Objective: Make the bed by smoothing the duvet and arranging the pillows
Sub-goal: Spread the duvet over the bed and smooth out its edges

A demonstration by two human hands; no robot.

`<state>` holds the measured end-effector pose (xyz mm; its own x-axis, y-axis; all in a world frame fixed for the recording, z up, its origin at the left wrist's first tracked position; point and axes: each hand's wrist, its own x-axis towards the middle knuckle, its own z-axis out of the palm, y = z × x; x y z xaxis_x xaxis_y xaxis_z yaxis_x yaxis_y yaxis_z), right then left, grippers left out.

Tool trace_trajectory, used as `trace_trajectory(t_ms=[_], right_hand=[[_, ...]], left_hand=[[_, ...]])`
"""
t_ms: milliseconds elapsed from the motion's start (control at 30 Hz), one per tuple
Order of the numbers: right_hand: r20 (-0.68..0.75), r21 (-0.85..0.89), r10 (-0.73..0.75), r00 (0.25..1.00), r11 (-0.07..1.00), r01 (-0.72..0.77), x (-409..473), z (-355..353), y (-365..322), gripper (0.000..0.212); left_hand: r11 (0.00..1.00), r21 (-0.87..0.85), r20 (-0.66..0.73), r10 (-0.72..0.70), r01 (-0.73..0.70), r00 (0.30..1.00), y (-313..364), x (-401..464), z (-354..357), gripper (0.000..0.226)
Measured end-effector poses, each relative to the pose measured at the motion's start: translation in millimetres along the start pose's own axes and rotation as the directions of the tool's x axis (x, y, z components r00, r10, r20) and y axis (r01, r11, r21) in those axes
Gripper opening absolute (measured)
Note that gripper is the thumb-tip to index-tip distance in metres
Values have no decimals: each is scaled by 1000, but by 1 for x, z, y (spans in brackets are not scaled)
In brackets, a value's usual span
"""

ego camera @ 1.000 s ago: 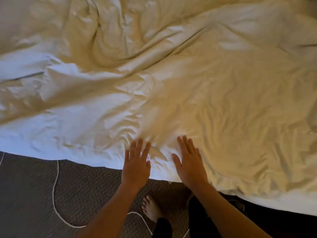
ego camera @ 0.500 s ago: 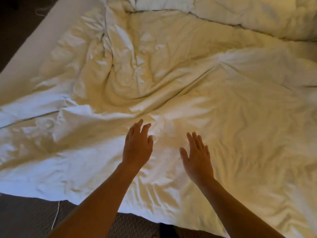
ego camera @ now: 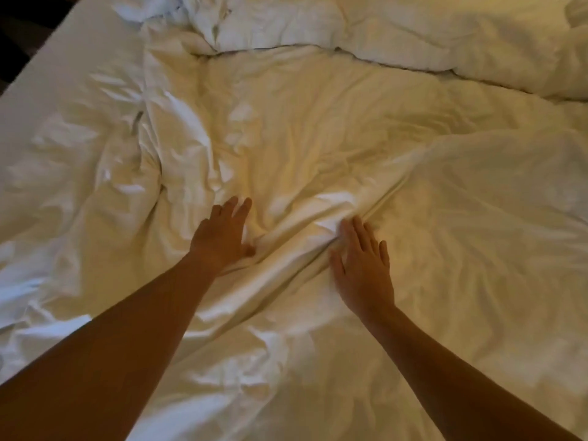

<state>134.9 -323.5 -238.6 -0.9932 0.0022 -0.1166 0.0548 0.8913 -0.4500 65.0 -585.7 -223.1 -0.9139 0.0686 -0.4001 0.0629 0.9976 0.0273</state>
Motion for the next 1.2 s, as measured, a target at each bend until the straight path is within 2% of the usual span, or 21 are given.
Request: trace_trajectory(t_ms=[67, 167, 200, 300, 400, 467, 567, 600, 667, 733, 767, 833, 867, 900, 967, 1033, 1133, 1200], right_hand=[[-17, -4, -11, 1000, 1000, 11, 18, 7, 0, 67], [-32, -28, -29, 999, 999, 28, 39, 18, -1, 72], [-46, -39, -25, 999, 999, 24, 46, 20, -1, 71], [-87, -79, -7, 996, 997, 0, 62, 21, -3, 69], [-83, -78, -4, 997, 997, -2, 74, 21, -4, 67], [-65, -84, -11, 998, 996, 6, 79, 24, -2, 68], [-35, -106, -15, 999, 994, 11, 83, 29, 2, 68], [-33, -110, -18, 999, 994, 14, 84, 31, 4, 68], [-29, -119, -46, 998, 992, 43, 84, 35, 6, 66], [1, -112, -111, 994, 988, 111, 85, 38, 7, 66], [31, -108, -149, 988, 982, 152, 86, 39, 8, 67], [89, -143, -218, 972, 963, 230, 91, 39, 21, 68], [101, -193, -242, 965, 947, 257, 94, 36, 33, 69], [102, -259, -246, 964, 929, 265, 97, 33, 48, 70], [74, -396, -181, 981, 897, 195, 102, 21, 81, 70], [15, -447, -30, 999, 894, 34, 103, 8, 106, 70], [-19, -287, 306, 952, 910, -298, 93, -1, 105, 69], [-40, -133, 372, 927, 918, -374, 70, 1, 78, 70]], left_hand=[[999, 37, 3, 11, -11, 1000, -1, 21, 1, 81], [995, 95, -55, 2, 3, 998, -3, 51, -16, 32], [992, 125, -89, -9, 20, 996, -6, 60, -26, 24], [983, 98, -258, -128, 158, 958, -30, 85, -63, 23], [915, -181, -309, -401, 361, 862, -50, 112, -107, 33], [850, -345, -302, -503, 399, 810, -49, 127, -120, 39], [796, -487, -301, -539, 359, 787, -37, 131, -102, 46], [807, -488, -328, -523, 333, 787, -31, 126, -88, 46], [894, -376, -461, -410, 245, 787, -12, 105, -55, 55], [957, -288, -571, -188, 19, 799, 19, 70, -20, 67], [961, -236, -573, -17, -145, 819, 37, 51, 1, 68], [918, -68, -448, 322, -391, 834, 56, 20, 40, 66], [904, 17, -375, 401, -427, 836, 52, 13, 58, 64], [910, 82, -341, 408, -406, 847, 40, 12, 69, 63], [956, 154, -340, 290, -251, 894, 8, 22, 79, 64], [987, 146, -371, 120, -70, 921, -23, 34, 76, 63], [977, -5, -387, -199, 214, 900, -48, 29, 63, 64], [955, -125, -394, -298, 270, 870, -34, 6, 57, 65]])
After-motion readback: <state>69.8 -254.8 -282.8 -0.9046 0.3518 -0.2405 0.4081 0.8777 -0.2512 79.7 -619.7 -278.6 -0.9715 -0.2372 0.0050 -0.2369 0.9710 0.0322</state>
